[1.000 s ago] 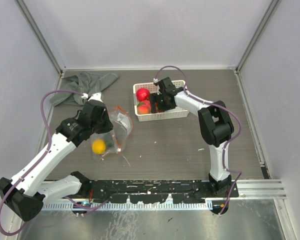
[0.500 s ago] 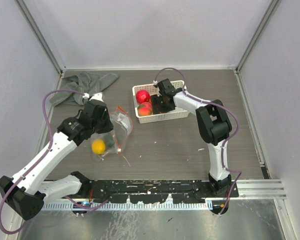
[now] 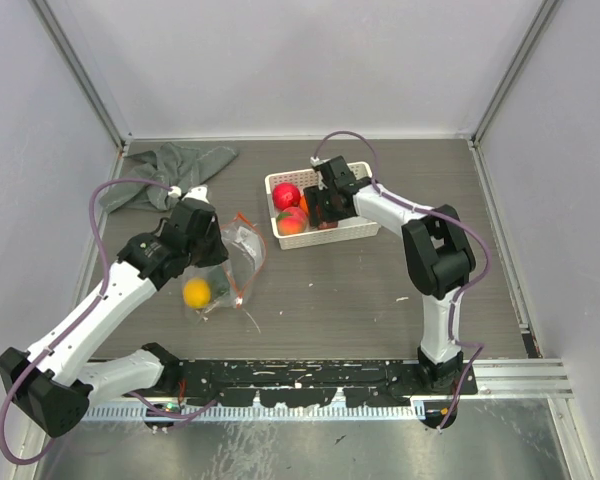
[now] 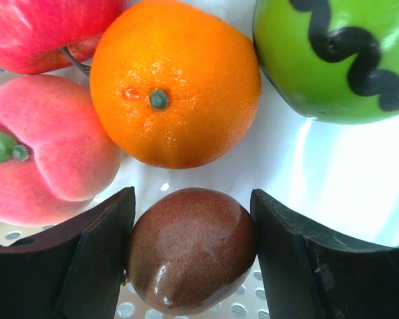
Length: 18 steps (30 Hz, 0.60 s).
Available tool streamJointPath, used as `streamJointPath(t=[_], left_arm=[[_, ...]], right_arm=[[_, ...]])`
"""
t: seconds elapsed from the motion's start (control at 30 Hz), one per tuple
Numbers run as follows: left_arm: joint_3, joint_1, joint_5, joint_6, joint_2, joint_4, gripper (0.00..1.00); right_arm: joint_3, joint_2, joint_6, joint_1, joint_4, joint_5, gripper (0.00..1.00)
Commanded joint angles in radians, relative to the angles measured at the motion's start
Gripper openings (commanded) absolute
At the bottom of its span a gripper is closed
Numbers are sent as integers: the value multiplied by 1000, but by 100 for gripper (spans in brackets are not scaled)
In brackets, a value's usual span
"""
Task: Place the food in the zip-top bag and seal the zipper
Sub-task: Pick up the fake fruit from the bin.
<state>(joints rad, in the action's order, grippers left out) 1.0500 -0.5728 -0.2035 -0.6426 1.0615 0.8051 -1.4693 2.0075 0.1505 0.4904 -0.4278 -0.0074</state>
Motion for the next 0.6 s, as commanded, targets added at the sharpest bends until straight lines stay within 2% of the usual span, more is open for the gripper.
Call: streamJointPath(t=[0.0,0.27,0.57], left_arm=[[13,5,15,0,4,-25,0],[16,4,15,0,3,-30,0],[24,5,15,4,0,-26,0]], right_arm=[[29,-106,19,-1,85,29,45],[101,-221,37,3,171,18,43],[211,-437,33,51,293,-48,42]])
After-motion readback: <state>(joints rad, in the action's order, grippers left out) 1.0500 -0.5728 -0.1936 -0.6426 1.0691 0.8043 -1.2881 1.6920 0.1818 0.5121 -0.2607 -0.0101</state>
